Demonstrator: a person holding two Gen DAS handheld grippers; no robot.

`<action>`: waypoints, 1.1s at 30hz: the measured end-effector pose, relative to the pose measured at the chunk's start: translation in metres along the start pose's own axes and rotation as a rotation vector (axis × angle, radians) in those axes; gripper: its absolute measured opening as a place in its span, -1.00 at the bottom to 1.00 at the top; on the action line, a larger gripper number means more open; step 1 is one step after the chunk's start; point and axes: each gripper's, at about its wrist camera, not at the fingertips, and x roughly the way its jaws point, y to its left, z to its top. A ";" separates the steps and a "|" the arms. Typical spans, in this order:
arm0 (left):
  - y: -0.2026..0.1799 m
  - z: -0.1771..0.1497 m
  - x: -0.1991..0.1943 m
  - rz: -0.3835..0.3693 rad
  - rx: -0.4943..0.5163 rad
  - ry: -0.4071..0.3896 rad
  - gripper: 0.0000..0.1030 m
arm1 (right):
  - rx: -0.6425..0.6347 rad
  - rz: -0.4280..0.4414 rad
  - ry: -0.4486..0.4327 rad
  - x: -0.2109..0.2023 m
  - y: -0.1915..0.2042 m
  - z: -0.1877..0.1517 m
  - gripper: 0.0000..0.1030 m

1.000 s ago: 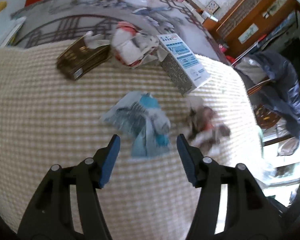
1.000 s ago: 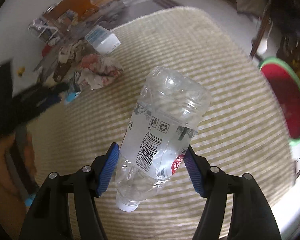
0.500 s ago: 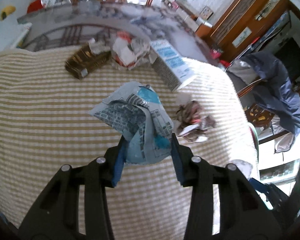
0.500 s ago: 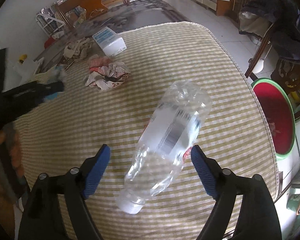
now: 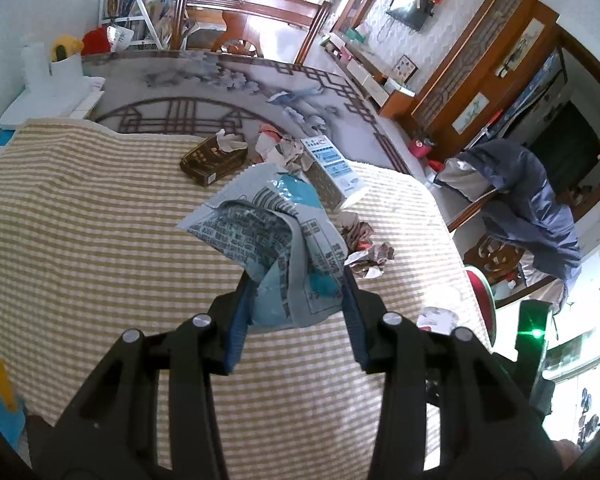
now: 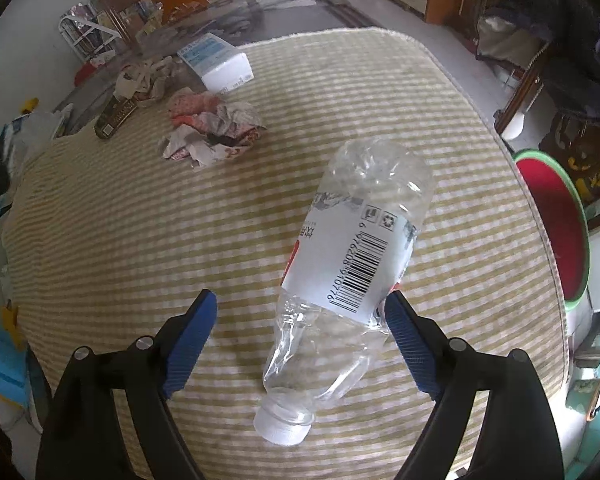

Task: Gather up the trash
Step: 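Lift the bottle with the right gripper while the left gripper lifts the wrapper, then carry the bottle and wrapper over the red bin and open both grippers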

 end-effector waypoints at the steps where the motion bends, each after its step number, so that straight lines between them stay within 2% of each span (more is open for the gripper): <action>1: 0.001 -0.001 -0.002 -0.001 -0.001 -0.003 -0.22 | -0.006 -0.009 -0.001 0.001 0.002 0.000 0.61; 12: -0.003 -0.008 -0.012 0.009 0.022 -0.009 -0.22 | -0.051 -0.060 -0.015 0.010 0.011 -0.001 0.60; 14: -0.006 -0.011 -0.011 0.010 0.025 -0.002 -0.22 | -0.056 -0.061 -0.027 0.008 0.009 -0.002 0.32; 15: -0.008 -0.012 -0.010 0.009 0.027 0.002 -0.22 | -0.056 -0.051 -0.028 0.007 0.006 -0.002 0.02; 18: -0.014 -0.016 -0.008 0.003 0.034 0.012 -0.22 | -0.022 0.018 -0.026 0.003 -0.003 -0.002 0.01; 23: -0.029 -0.022 -0.002 -0.005 0.046 0.025 -0.22 | -0.005 0.067 -0.058 -0.012 -0.015 -0.003 0.01; 28: -0.055 -0.024 0.009 -0.014 0.072 0.041 -0.22 | 0.026 0.094 -0.097 -0.031 -0.038 -0.001 0.01; 33: -0.097 -0.030 0.030 -0.042 0.116 0.078 -0.22 | 0.077 0.096 -0.139 -0.050 -0.079 0.000 0.01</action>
